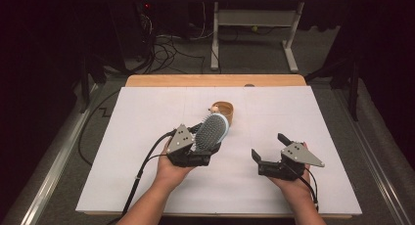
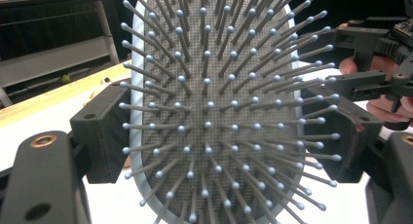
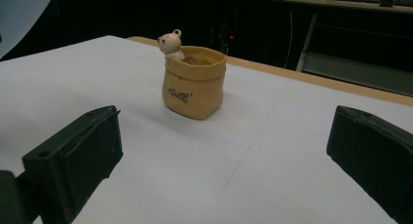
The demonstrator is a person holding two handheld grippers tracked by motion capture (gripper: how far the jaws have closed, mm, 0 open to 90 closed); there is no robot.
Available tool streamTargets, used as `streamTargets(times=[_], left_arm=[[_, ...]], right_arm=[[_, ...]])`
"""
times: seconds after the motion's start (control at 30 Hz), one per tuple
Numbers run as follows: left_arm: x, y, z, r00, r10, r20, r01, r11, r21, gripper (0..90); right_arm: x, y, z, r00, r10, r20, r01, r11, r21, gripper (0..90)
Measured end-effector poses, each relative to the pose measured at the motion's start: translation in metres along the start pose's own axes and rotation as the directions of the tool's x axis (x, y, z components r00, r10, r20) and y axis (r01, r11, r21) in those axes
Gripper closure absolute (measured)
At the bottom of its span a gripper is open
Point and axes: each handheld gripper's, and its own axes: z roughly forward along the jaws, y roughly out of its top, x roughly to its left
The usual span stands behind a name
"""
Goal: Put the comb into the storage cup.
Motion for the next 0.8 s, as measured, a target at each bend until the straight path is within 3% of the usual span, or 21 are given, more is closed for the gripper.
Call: streamTargets(times=[0.5,0.8], left_arm=[[0.002,-0.003,-0.001,0.9999,0.003,-0.013,-0.003,1.0000,0.005,20.2],[0.002,-0.006,-0.003,0.9997,0.011,-0.022,-0.011,0.9999,0.009,20.2]], right_arm=[[0.008,0.017,0.030,0.9997,-0.018,-0.019,0.017,1.000,-0.013,0.4],[0.013,0.022,0.039,0.9990,-0.036,-0.027,0.036,0.999,-0.019,0.5]])
